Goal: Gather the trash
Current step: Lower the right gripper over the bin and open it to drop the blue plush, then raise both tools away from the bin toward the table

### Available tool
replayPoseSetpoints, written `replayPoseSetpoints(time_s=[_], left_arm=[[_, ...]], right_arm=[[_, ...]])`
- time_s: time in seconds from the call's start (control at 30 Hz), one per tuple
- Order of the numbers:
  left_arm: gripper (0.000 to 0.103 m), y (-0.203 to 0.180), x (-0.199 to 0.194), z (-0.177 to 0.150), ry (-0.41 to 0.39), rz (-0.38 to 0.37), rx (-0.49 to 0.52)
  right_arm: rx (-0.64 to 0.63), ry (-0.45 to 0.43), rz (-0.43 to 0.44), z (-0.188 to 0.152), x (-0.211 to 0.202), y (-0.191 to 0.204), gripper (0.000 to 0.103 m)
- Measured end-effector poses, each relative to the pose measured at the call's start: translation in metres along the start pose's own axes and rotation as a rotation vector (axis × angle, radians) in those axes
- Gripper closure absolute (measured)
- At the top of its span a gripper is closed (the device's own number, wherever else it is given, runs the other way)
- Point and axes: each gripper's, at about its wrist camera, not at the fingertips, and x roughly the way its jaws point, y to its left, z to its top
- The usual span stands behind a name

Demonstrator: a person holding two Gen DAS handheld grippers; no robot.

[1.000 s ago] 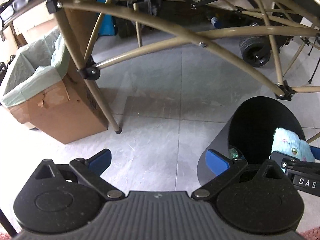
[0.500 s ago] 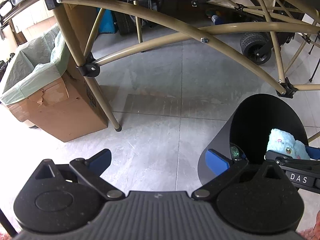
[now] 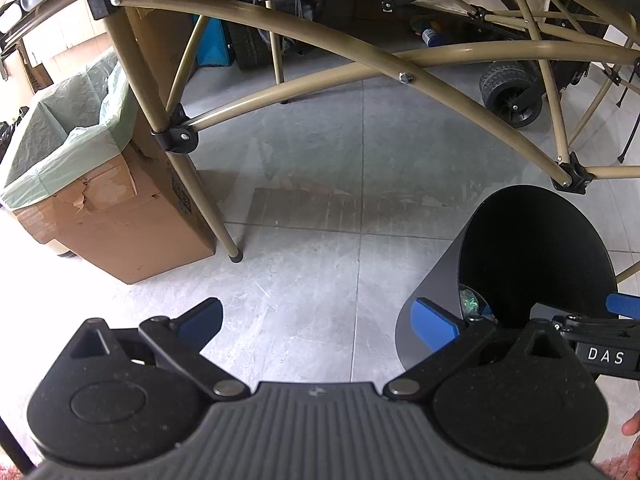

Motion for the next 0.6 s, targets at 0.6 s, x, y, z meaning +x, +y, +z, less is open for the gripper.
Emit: replayPoseSetpoints(time_s=[0.6], left_arm=[[0.001, -0.0005, 0.0005, -0.0004, 0.002, 0.000, 0.002]], right_arm=[[-0.007, 0.000, -0.001, -0.0001, -0.0020, 0.0011, 0.000]])
